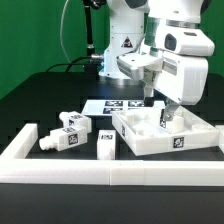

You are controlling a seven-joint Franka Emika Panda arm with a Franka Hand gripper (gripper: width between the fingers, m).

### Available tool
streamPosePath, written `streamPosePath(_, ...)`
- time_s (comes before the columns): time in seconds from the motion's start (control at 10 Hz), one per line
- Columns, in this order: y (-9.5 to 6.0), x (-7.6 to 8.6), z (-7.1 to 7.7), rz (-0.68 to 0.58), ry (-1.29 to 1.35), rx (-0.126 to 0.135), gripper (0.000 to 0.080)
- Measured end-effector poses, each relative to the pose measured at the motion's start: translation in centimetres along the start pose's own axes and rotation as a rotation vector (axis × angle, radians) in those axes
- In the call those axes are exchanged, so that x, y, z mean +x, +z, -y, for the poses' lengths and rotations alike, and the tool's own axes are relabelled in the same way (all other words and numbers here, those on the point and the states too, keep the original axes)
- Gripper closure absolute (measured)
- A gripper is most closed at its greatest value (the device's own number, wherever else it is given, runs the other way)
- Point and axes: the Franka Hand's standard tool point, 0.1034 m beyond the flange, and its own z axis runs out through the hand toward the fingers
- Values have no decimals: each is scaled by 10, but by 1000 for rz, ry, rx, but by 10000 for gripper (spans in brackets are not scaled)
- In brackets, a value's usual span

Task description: Assemble one leg

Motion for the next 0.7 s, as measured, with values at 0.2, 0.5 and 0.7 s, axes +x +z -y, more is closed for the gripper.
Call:
streamPosePath(0.2, 1, 1, 0, -3, 153, 2, 150)
streamPosePath(0.5, 2, -1, 12, -41, 534, -24, 150)
streamPosePath(0.7, 0, 8, 22, -58, 850, -28, 150)
